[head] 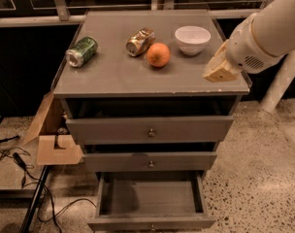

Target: Place orange into bottom drawer

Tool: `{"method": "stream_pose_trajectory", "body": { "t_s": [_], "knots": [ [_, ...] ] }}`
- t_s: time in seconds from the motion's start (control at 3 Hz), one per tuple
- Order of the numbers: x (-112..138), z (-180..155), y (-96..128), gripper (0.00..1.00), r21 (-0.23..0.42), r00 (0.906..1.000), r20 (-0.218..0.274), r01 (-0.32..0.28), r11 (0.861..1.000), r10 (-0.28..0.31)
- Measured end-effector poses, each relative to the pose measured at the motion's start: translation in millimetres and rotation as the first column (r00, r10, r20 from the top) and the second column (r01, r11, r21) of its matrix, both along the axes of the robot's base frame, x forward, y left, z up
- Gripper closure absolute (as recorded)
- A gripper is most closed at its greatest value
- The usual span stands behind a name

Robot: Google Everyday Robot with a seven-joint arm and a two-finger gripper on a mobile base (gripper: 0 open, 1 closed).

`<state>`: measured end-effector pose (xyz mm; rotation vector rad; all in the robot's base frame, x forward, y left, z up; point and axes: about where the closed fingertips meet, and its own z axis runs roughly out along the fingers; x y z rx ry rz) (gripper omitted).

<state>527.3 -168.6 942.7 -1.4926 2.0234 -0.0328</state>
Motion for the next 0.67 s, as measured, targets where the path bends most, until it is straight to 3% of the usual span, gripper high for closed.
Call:
{"method": "stream_pose_trajectory", "body": {
  "t_s": [0.33, 0.67],
  "knots": [
    [57.7, -6.0, 32.8, 1.0, 0.116, 0.9895, 0.138, -0.058, 0.992, 0.042],
    [108.9, -8.3, 57.0, 1.0, 0.222, 0.9711, 0.223, -0.136, 0.965, 0.086]
  ]
}}
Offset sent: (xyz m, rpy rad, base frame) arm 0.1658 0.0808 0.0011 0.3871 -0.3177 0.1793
